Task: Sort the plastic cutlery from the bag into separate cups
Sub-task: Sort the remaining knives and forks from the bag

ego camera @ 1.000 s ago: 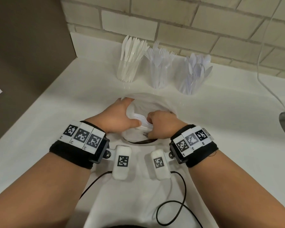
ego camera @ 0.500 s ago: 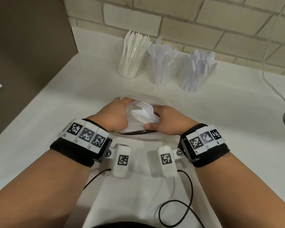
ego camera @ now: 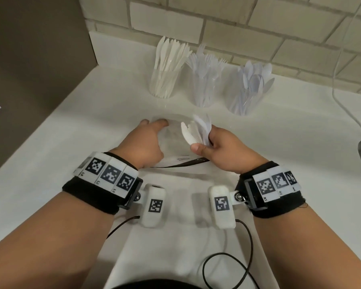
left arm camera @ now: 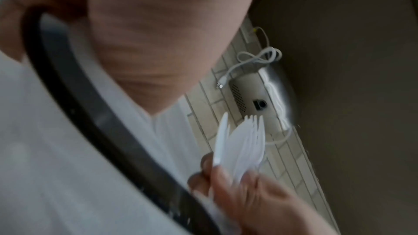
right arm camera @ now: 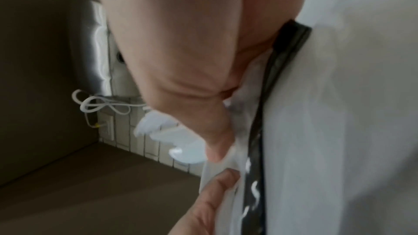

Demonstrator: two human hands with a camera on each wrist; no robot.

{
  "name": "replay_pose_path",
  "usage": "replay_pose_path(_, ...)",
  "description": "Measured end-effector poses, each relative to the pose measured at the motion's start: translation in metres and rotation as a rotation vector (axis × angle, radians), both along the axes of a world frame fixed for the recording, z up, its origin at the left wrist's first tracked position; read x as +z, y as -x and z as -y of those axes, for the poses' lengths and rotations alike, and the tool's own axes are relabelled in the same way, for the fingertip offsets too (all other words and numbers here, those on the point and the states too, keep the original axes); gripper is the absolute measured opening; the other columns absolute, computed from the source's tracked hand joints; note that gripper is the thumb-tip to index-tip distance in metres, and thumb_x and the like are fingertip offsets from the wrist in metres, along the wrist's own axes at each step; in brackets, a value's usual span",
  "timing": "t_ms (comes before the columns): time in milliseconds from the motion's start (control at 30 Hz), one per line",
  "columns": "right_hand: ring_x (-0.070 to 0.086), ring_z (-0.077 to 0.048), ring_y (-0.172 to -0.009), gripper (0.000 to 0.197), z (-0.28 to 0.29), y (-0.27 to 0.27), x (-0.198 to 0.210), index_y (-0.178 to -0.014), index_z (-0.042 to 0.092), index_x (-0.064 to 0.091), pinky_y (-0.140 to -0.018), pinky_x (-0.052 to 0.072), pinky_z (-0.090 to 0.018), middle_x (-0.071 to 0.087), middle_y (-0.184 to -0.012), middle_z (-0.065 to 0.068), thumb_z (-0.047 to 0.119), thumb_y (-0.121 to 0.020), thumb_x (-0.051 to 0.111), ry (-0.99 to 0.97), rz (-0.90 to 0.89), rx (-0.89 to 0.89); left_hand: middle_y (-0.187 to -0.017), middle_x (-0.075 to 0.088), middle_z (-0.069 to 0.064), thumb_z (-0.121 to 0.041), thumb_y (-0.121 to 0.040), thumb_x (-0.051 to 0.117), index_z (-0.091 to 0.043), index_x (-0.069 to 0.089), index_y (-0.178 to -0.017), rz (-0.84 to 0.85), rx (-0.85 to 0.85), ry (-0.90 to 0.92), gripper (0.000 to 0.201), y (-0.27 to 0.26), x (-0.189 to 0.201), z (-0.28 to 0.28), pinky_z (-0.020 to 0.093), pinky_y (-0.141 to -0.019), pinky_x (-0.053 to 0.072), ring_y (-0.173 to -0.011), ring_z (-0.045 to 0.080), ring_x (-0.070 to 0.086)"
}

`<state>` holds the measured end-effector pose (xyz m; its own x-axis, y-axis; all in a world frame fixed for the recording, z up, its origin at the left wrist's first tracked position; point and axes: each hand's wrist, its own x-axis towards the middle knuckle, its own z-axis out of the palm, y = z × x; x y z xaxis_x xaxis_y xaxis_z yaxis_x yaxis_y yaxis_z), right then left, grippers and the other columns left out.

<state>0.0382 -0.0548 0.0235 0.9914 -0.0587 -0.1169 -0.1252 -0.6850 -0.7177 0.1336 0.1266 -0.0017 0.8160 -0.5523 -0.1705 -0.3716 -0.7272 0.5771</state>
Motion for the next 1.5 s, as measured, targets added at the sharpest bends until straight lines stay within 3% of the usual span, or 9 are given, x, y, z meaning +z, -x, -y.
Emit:
replay_pose_path(200,0.067,-0.008,-0.067,0.036,-0.001,0.001,0.016,-0.069,0.009,0.070,-0.077,0.051,-0.021,0.069,-0.066,0.004,0.010,-0.098,0.050,-0.583,0.255,-0.150,-0.126,0.034,0.009,0.003,-0.074,0.058,-0.030,0.025,-0.145,0.113,-0.040,-0.220,0.084,0.016,0.005,0.006,0.031,-0.065,0.047,-0.077,0.025,0.051)
replay_pose_path(333,0.063,-0.017,-0.066,0.030,-0.001,-0.008,0.030,-0.076,0.004,0.060,-0.077,0.053,-0.039,0.062,-0.070,-0.001,0.011,-0.100,0.043,-1.098,0.358,-0.288,-0.144,0.021,0.009,-0.019,-0.077,0.067,-0.032,0.027,-0.145,0.036,-0.075,-0.267,0.079,0.017,0.007,0.003,0.031,-0.080,0.049,-0.103,0.029,0.056)
replay_pose_path(400,0.060,-0.015,-0.063,0.023,-0.004,-0.011,0.034,-0.081,0.004,0.055,-0.070,0.051,-0.036,0.059,-0.071,-0.001,0.011,-0.100,0.044,-1.114,0.355,-0.337,-0.156,0.003,0.009,-0.037,-0.078,0.071,-0.042,0.042,-0.134,-0.071,-0.118,-0.215,0.064,0.016,0.019,-0.006,0.028,-0.104,0.038,-0.136,0.026,0.036)
replay_pose_path(500,0.057,-0.013,-0.058,0.022,-0.012,-0.012,0.037,-0.080,0.006,0.054,-0.065,0.049,-0.033,0.056,-0.070,-0.002,0.010,-0.100,0.044,-1.106,0.278,-0.348,-0.156,0.018,0.006,-0.041,-0.082,0.067,-0.042,0.058,-0.104,-0.012,-0.119,0.056,0.024,0.012,0.046,-0.018,0.020,-0.106,0.025,-0.145,0.011,0.014)
replay_pose_path(567,0.055,-0.012,-0.057,0.021,-0.021,-0.011,0.037,-0.081,0.005,0.053,-0.063,0.047,-0.031,0.055,-0.070,-0.003,0.009,-0.099,0.044,-1.070,0.217,-0.297,-0.144,0.038,-0.008,-0.043,-0.086,0.063,-0.035,0.058,-0.108,0.056,-0.048,0.388,0.024,0.012,0.062,-0.016,0.012,-0.102,0.028,-0.133,0.001,0.033)
replay_pose_path(700,0.050,-0.013,-0.056,0.013,-0.043,-0.009,0.040,-0.086,-0.002,0.053,-0.060,0.045,-0.030,0.054,-0.063,-0.003,0.002,-0.097,0.047,-0.870,0.108,-0.144,-0.121,0.056,-0.007,-0.047,-0.081,0.064,-0.026,0.037,-0.138,-0.350,-0.071,0.831,0.067,0.026,0.083,0.006,0.023,-0.079,0.052,-0.085,-0.003,0.065)
replay_pose_path(867,0.054,-0.009,-0.056,0.014,-0.059,-0.004,0.046,-0.085,0.013,0.051,-0.068,0.045,-0.027,0.056,-0.059,-0.001,0.004,-0.095,0.050,-0.499,0.050,-0.027,-0.112,0.058,0.013,-0.022,-0.089,0.064,-0.035,0.049,-0.119,-0.302,-0.092,0.842,0.036,0.023,0.088,0.014,0.048,-0.044,0.053,-0.066,0.041,0.064)
replay_pose_path(1067,0.060,-0.011,-0.061,0.007,-0.065,-0.001,0.039,-0.100,0.010,0.049,-0.065,0.053,-0.024,0.060,-0.073,-0.002,0.008,-0.096,0.054,-0.598,0.007,0.000,-0.092,0.053,0.000,-0.003,-0.098,0.044,-0.027,0.049,-0.105,-0.277,-0.040,0.951,0.026,0.016,0.089,0.010,0.031,-0.066,0.055,-0.077,0.011,0.064)
replay_pose_path(1500,0.048,-0.015,-0.054,0.025,-0.061,-0.002,0.039,-0.109,0.005,0.047,-0.056,0.042,-0.032,0.051,-0.077,-0.012,-0.004,-0.087,0.053,-0.669,-0.114,-0.062,-0.095,0.053,0.001,0.002,-0.097,0.042,-0.025,0.049,-0.102,-0.337,-0.004,0.989,0.029,0.010,0.087,0.009,0.030,-0.080,0.052,-0.077,0.014,0.064)
